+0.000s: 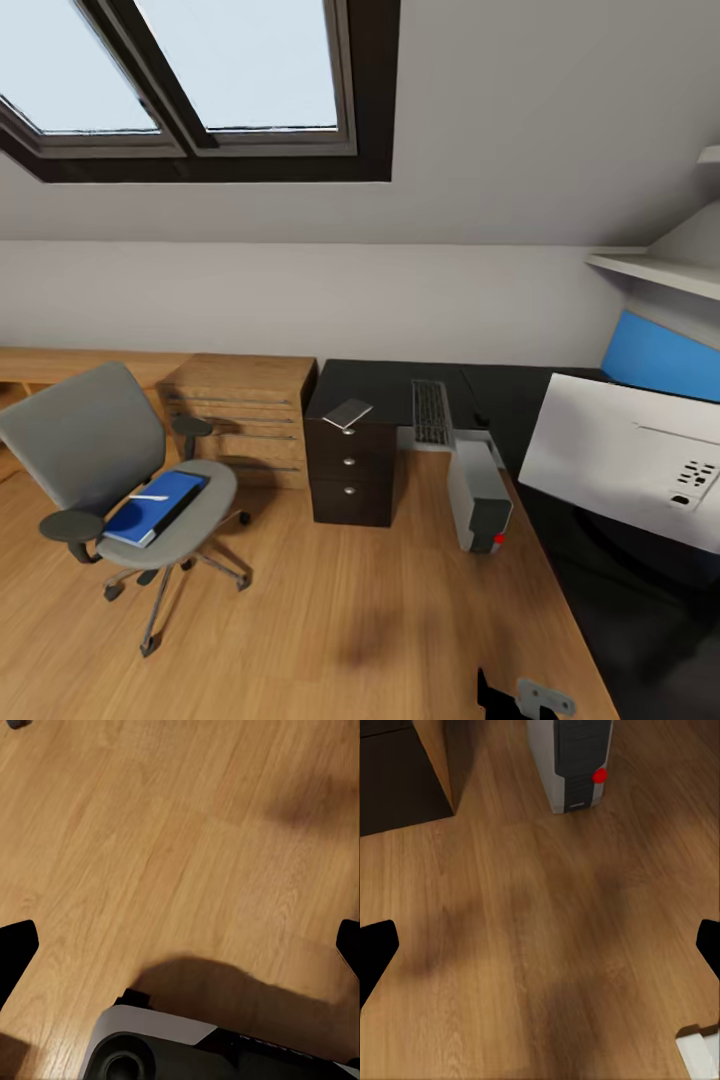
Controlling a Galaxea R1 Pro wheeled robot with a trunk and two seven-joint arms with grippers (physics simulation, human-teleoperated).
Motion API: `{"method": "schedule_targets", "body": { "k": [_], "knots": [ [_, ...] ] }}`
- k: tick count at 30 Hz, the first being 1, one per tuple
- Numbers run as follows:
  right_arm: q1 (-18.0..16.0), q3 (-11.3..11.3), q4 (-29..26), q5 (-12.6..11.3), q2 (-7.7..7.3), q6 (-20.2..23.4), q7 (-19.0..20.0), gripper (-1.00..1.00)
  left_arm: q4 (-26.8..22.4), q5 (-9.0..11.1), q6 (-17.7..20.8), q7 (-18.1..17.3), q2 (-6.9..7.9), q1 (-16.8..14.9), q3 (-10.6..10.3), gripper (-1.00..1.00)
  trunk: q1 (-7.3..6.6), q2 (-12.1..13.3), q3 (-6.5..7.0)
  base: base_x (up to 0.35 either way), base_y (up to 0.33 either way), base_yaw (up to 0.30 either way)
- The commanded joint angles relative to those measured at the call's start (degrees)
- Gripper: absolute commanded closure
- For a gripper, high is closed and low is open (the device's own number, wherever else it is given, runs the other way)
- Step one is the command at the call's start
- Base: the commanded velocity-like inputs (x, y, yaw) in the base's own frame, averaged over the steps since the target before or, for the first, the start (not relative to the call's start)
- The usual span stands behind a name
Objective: In the bedroom, organize the workspace by keeping the computer under the desk, ensuring the monitor is on the desk, placing the keyboard on the desk next to the monitor, placing the mouse on the desk next to the keyboard, moving the folder from the swivel chair onto the desk next to the mouse, stacking the notebook on top of the folder with the pen on top of the notebook, and positioning the swivel chair next to the desk.
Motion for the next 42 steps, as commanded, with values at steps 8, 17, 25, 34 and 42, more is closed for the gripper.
{"method": "schedule_targets", "body": {
  "k": [8,17,25,34,42],
  "knots": [
    [-0.1,-0.4,0.1,0.6,0.02,-0.2,-0.2,-1.0,-0.1,0.3,0.0,0.0,-0.01,0.0,0.1,-1.0,0.06,-0.1,-0.1,0.333,0.033,0.0],
    [0.0,-0.4,0.1,0.7,0.01,-0.2,-0.2,-1.0,-0.1,0.3,0.0,0.0,0.04,0.0,0.2,-1.0,0.06,-0.1,-0.1,0.301,0.197,0.0],
    [-0.1,0.5,-1.4,11.8,0.28,1.3,-1.1,-1.0,-0.1,0.3,-0.1,0.0,0.04,0.0,0.3,-1.0,0.06,-0.1,-0.1,0.231,0.097,0.0],
    [-1.9,1.2,-34.2,14.6,1.65,38.8,-3.1,-1.0,-0.1,0.2,-0.1,0.0,0.04,0.0,0.2,-1.0,0.06,-0.1,-0.1,0.038,0.003,0.0],
    [-18.9,4.7,-46.5,14.4,0.95,62.6,3.0,-1.0,-0.1,0.1,-0.1,0.0,-0.1,0.0,0.1,-1.0,0.06,-0.1,-0.1,0.28,-0.001,0.0]
  ]
}}
